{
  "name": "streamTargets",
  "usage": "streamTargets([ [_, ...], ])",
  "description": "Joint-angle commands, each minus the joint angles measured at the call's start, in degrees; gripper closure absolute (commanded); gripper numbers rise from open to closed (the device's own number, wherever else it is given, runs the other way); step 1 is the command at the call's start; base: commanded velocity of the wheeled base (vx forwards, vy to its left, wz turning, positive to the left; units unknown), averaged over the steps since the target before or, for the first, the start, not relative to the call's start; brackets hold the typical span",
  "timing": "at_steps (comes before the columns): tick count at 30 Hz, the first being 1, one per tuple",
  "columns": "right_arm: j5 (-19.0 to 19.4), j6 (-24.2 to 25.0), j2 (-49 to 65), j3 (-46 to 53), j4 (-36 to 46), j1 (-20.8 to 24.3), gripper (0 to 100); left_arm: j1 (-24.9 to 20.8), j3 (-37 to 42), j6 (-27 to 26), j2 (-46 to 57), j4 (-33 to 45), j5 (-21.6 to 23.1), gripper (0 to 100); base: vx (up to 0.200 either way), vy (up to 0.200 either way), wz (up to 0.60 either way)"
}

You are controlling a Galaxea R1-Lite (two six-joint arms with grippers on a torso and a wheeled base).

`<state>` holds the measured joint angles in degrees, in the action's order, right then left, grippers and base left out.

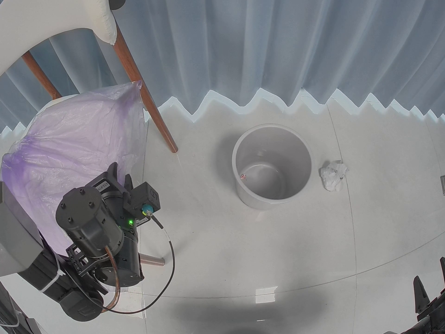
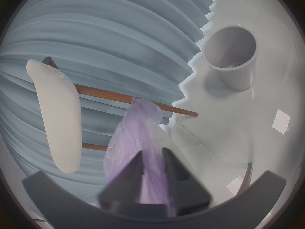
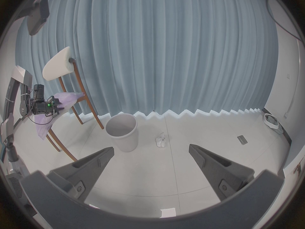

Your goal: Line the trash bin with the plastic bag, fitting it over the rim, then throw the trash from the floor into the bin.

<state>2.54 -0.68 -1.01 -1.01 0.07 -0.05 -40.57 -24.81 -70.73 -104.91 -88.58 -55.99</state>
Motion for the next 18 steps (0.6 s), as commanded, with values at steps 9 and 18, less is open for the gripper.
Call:
streamTargets([
  [9, 0.0, 0.0, 0.9, 1.0, 0.0, 0.0, 0, -1.3, 0.7, 0.0, 5.0, 0.0, 0.3, 100, 0.0, 0.0, 0.0],
  [18, 0.0, 0.0, 0.9, 1.0, 0.0, 0.0, 0, -8.9, -0.2, 0.1, 13.8, 0.9, 0.3, 100, 0.0, 0.0, 0.0],
])
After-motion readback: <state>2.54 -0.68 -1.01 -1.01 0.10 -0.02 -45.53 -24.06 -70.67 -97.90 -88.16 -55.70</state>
